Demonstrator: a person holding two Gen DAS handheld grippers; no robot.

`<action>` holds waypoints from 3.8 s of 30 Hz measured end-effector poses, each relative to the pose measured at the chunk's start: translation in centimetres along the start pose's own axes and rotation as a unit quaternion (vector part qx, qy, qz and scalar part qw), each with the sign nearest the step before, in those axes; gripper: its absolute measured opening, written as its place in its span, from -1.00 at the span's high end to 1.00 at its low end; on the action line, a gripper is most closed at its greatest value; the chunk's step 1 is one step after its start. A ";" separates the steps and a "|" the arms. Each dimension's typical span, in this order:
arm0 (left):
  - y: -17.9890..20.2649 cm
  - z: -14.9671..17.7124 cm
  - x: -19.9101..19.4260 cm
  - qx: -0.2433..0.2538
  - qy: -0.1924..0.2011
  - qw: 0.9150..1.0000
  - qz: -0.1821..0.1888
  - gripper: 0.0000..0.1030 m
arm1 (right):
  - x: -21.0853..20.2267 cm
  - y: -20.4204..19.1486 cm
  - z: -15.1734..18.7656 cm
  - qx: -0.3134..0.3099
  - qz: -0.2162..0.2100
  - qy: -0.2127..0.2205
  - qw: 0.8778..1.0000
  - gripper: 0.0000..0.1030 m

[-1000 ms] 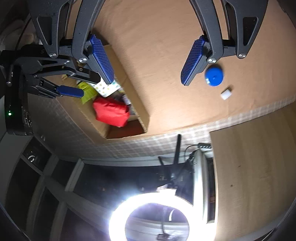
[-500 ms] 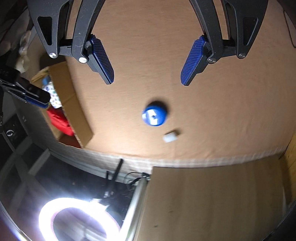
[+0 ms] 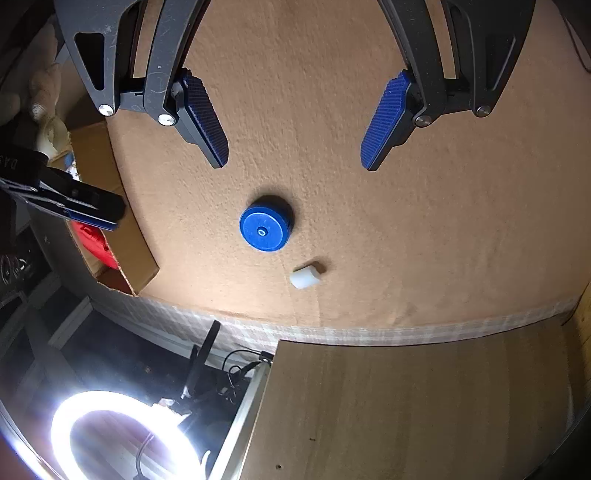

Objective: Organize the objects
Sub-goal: 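Move both tools toward the blue tape measure and white cap, then close the right gripper on the blue tape measure, then carry the blue tape measure over the box with the right gripper, then open the right gripper to drop the tape measure into the box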

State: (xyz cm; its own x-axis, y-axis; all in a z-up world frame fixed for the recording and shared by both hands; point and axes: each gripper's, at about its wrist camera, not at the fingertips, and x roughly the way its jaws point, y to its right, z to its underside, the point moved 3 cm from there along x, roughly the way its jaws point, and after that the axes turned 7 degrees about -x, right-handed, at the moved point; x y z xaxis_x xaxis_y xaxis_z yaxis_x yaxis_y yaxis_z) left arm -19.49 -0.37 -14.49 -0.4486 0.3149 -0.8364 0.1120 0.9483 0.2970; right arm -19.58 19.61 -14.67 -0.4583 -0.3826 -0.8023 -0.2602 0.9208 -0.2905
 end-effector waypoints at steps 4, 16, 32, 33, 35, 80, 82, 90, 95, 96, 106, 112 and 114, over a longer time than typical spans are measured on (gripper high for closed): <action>0.4 -0.7 1.6 0.010 -0.010 1.000 0.013 -0.49 | 2.2 0.0 -0.7 0.016 -0.015 -0.017 1.000 -0.27; 1.1 -2.3 6.7 0.001 -0.045 0.998 0.049 -0.20 | 7.9 0.5 -1.9 0.050 -0.049 -0.066 0.995 -0.12; 2.2 -3.8 9.4 0.005 -0.051 0.997 0.065 0.02 | 10.5 1.1 -2.5 0.066 -0.071 -0.086 0.991 0.29; 2.3 -3.8 9.5 0.005 -0.050 0.997 0.065 0.06 | 10.5 1.1 -2.5 0.066 -0.074 -0.088 0.991 0.37; 2.3 -3.9 9.6 0.005 -0.053 0.996 0.068 0.13 | 10.5 1.0 -2.5 0.063 -0.070 -0.088 0.992 0.38; 29.1 4.1 4.2 0.166 -0.041 0.969 0.176 0.18 | -13.6 15.1 9.6 0.151 0.044 0.039 0.987 0.41; 30.7 4.8 4.5 0.175 -0.048 0.966 0.184 0.18 | -14.1 15.9 10.2 0.160 0.050 0.040 0.985 0.41; 34.9 6.4 5.8 0.203 -0.066 0.958 0.193 0.18 | -15.3 18.6 12.1 0.177 0.060 0.041 0.981 0.41; 36.0 7.0 6.2 0.212 -0.072 0.956 0.191 0.18 | -15.7 19.3 12.8 0.181 0.060 0.042 0.981 0.41; 36.2 7.1 6.3 0.214 -0.072 0.955 0.190 0.18 | -15.8 19.3 12.8 0.181 0.058 0.043 0.981 0.41; 36.1 7.2 6.2 0.226 -0.068 0.957 0.168 -0.19 | -16.5 19.8 13.3 0.198 0.082 0.055 0.975 -0.01; 35.2 7.0 5.8 0.220 -0.067 0.959 0.168 -0.19 | -16.4 19.2 13.3 0.200 0.078 0.055 0.975 -0.01; 34.6 7.0 5.6 0.219 -0.065 0.960 0.164 -0.19 | -16.3 18.7 13.2 0.194 0.080 0.056 0.976 -0.01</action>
State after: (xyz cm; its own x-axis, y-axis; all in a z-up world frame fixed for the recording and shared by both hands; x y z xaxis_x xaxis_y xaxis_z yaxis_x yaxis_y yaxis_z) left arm -11.93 34.48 -12.10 -0.2139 0.5751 -0.7896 0.6024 0.7140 0.3568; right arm -5.73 44.09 -13.90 -0.5615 -0.2181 -0.7982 0.1542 0.9201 -0.3599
